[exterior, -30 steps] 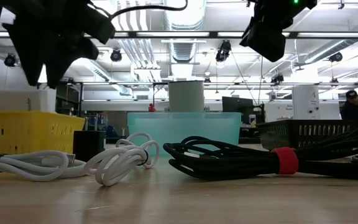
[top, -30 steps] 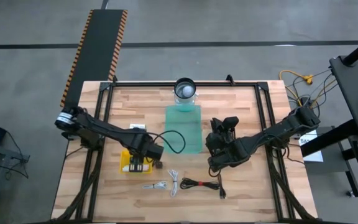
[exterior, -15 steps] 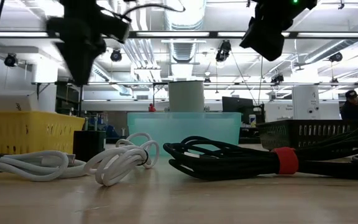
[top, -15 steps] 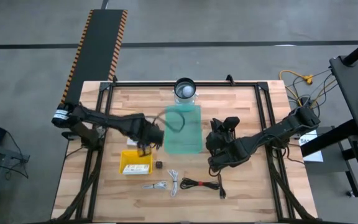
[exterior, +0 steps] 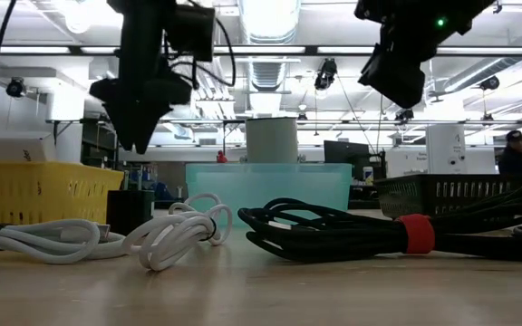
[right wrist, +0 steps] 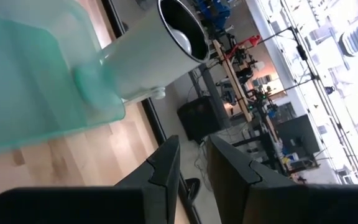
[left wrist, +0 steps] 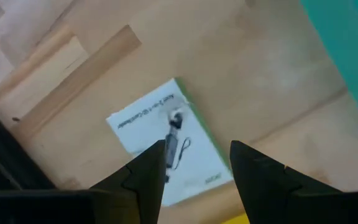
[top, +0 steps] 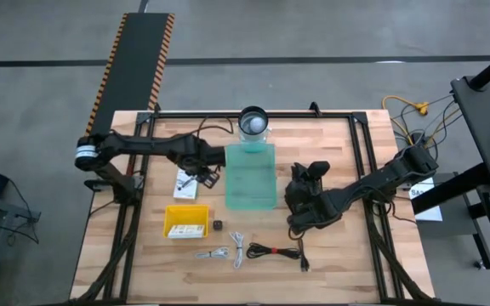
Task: Pick and place items into bin
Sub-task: Put the card reader box into the yellow bin
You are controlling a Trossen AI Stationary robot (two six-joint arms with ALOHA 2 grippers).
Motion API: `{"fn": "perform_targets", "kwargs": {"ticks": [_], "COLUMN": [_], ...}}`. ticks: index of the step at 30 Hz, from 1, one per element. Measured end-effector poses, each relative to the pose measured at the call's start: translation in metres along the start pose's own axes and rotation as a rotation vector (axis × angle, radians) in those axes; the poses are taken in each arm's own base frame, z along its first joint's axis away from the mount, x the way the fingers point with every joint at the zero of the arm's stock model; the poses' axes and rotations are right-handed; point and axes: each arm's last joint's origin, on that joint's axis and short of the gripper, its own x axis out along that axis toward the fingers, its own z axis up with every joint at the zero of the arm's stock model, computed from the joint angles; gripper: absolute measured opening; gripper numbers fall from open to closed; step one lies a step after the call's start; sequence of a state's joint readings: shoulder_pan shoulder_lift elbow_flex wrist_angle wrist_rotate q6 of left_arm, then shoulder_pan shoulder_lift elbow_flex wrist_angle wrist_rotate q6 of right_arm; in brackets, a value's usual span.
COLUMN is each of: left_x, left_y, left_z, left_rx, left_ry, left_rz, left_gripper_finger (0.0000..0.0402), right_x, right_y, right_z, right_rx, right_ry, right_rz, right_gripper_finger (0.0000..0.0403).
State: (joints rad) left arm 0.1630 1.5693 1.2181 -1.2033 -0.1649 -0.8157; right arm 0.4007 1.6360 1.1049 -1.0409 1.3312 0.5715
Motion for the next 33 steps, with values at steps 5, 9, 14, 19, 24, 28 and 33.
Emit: {"fn": "perform_targets", "kwargs": {"ticks": [5, 9, 14, 19, 24, 28, 33], "left_x": [0.012, 0.018, 0.027, 0.044, 0.06, 0.074, 0.089], "left_y": [0.001, -0.004, -0.008, -0.009, -0.013, -0.017, -0.021], "left_z": [0.011, 0.014, 0.011, 0.009, 0.009, 0.01, 0.011], "left_rx": [-0.068, -0.137, -0.154, -0.168, -0.161, -0.133, -0.077], "left_ry": [0.01, 0.027, 0.079, 0.107, 0.139, 0.176, 0.213], "left_rz": [0.008, -0.002, 0.0, 0.033, 0.068, 0.099, 0.128], "left_gripper_finger": [0.0162, 0.0162, 0.0162, 0.0162, 0.0162, 0.0162, 0.0162], "right_x": [0.003, 0.004, 0.005, 0.006, 0.006, 0.006, 0.006], "right_y": [0.005, 0.007, 0.009, 0.011, 0.012, 0.012, 0.012], "right_z": [-0.011, -0.017, -0.022, -0.028, -0.029, -0.029, -0.029], "right_rx": [0.031, 0.016, 0.006, -0.001, 0.001, 0.001, 0.001], "right_ry": [0.006, 0.009, 0.012, 0.016, 0.016, 0.016, 0.016], "right_rz": [-0.01, -0.015, -0.018, -0.022, -0.022, -0.022, -0.022], "right_gripper_finger": [0.0068, 0.0068, 0.0068, 0.0068, 0.0068, 0.0068, 0.0068]}}
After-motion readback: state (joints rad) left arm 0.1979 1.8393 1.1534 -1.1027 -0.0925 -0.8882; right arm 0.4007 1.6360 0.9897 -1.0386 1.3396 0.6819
